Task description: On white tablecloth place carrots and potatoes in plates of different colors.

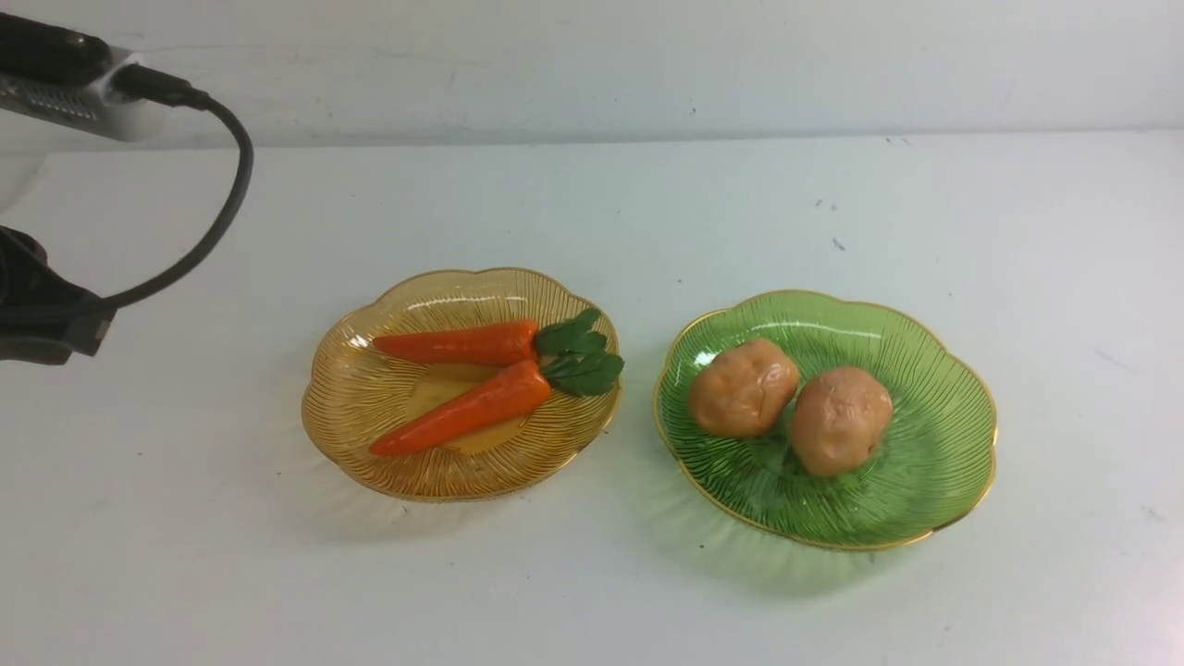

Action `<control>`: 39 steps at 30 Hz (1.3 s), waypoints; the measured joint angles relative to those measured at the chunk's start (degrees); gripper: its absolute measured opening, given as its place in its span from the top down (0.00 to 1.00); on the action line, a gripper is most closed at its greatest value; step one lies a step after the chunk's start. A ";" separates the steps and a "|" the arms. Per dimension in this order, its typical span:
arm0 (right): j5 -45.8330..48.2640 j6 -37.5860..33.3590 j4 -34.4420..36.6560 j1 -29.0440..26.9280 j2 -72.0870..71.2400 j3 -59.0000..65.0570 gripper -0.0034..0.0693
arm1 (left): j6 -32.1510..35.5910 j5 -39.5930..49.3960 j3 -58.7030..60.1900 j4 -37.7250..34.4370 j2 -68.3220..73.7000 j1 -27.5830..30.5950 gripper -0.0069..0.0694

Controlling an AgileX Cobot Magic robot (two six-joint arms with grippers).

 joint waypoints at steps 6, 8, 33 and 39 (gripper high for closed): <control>2.24 0.00 0.00 -0.66 0.00 3.28 0.97 | 0.00 0.00 0.00 0.00 -3.29 0.00 0.91; 1.69 0.00 0.00 -0.73 0.00 3.34 0.97 | 0.00 0.00 0.00 0.00 -5.04 0.00 0.91; 0.81 0.23 0.00 -0.80 0.00 3.45 0.97 | -1.41 -24.49 37.82 -20.57 -53.76 0.00 0.91; 0.81 0.23 0.00 -0.80 0.00 3.45 0.97 | 0.00 -25.89 46.17 -22.42 -58.83 0.00 0.91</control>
